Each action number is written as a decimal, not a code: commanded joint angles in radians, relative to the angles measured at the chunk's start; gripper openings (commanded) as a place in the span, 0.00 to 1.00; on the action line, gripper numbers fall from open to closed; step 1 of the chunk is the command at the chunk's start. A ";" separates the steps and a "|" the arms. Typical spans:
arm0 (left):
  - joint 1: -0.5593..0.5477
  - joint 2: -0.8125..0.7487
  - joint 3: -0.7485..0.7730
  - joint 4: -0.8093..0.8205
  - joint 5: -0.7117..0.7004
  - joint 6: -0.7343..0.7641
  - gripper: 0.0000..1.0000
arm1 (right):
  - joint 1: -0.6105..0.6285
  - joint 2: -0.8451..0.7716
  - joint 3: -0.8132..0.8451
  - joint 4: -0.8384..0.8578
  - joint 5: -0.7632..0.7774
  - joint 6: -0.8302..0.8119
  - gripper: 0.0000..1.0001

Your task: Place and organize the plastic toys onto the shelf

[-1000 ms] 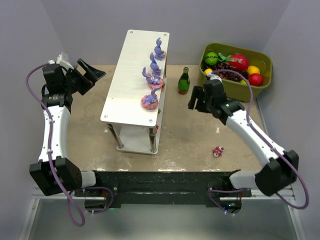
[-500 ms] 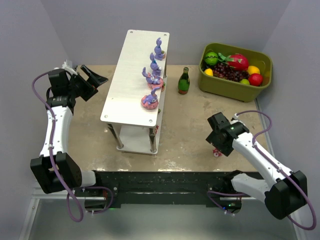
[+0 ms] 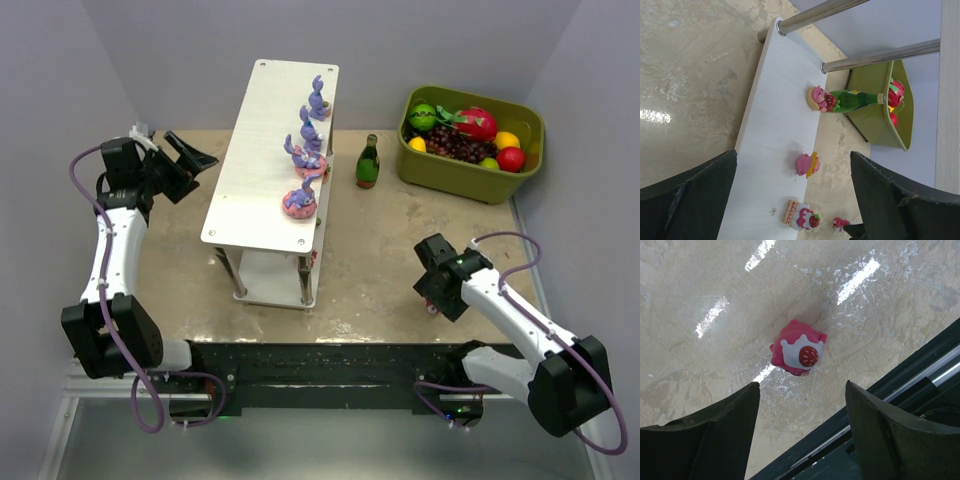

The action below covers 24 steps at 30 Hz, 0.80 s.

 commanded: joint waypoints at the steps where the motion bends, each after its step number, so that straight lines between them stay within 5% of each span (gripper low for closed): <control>1: -0.004 0.013 0.045 0.024 0.024 -0.005 0.99 | -0.004 0.001 -0.011 0.075 0.068 -0.011 0.72; 16: -0.005 0.055 0.097 0.001 0.016 0.009 0.99 | -0.040 0.110 -0.055 0.196 0.102 -0.059 0.68; 24: -0.005 0.058 0.089 0.001 0.016 0.009 0.99 | -0.058 0.098 -0.066 0.219 0.120 -0.093 0.48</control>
